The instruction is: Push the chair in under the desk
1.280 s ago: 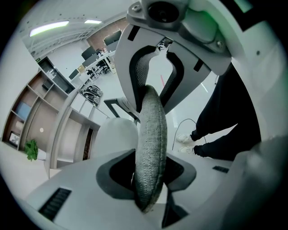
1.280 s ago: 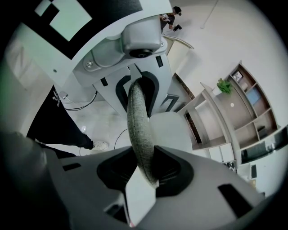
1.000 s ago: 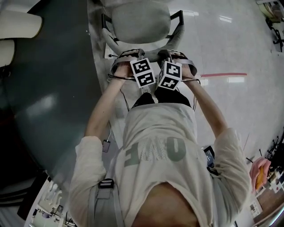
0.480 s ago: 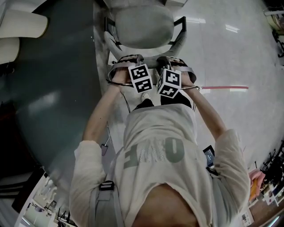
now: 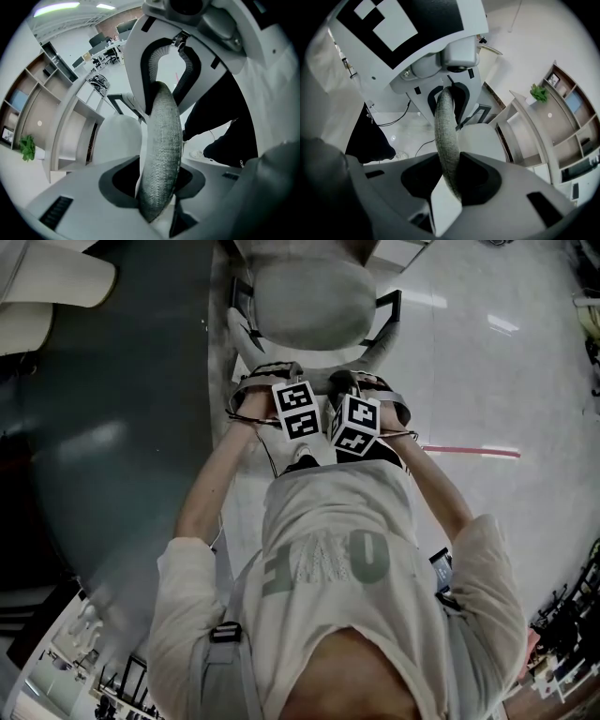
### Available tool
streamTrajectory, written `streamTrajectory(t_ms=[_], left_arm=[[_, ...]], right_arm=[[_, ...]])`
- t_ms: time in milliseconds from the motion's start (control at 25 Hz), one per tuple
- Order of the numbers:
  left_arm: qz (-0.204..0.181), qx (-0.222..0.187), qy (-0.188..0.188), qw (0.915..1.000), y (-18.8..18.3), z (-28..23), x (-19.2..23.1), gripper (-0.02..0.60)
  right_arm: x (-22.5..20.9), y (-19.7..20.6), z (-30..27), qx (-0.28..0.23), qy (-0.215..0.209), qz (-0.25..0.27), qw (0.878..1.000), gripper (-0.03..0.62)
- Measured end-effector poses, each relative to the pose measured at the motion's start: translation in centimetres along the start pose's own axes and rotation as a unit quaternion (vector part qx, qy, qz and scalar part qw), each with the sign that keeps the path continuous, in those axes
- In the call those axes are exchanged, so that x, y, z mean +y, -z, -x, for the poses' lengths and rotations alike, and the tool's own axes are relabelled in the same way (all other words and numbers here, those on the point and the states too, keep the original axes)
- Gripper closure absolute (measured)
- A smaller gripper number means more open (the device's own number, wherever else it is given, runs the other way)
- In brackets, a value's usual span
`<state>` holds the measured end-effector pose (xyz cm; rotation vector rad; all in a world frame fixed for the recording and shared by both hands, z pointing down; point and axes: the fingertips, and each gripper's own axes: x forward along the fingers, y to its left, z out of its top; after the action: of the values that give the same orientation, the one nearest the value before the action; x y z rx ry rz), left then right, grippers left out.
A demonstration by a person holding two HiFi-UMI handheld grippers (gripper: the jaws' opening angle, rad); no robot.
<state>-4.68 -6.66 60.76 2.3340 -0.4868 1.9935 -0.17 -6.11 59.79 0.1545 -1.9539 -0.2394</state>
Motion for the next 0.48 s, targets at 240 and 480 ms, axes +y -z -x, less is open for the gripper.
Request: streamTrajectory(t_ms=[240,480], left_arm=[[0.001,0.005,0.000,1.0000,-0.6,0.1,2.2,0.419],[0.011,0.020,-0.006,0.9997,-0.1,-0.7,4.1,0.414]], right_arm=[[-2.4,-0.1,0.1,-0.011,0.003,-0.001,1.000,0.481],[-4.0,-0.5,-1.0,-0.020,-0.009,0.007,1.000,0.482]])
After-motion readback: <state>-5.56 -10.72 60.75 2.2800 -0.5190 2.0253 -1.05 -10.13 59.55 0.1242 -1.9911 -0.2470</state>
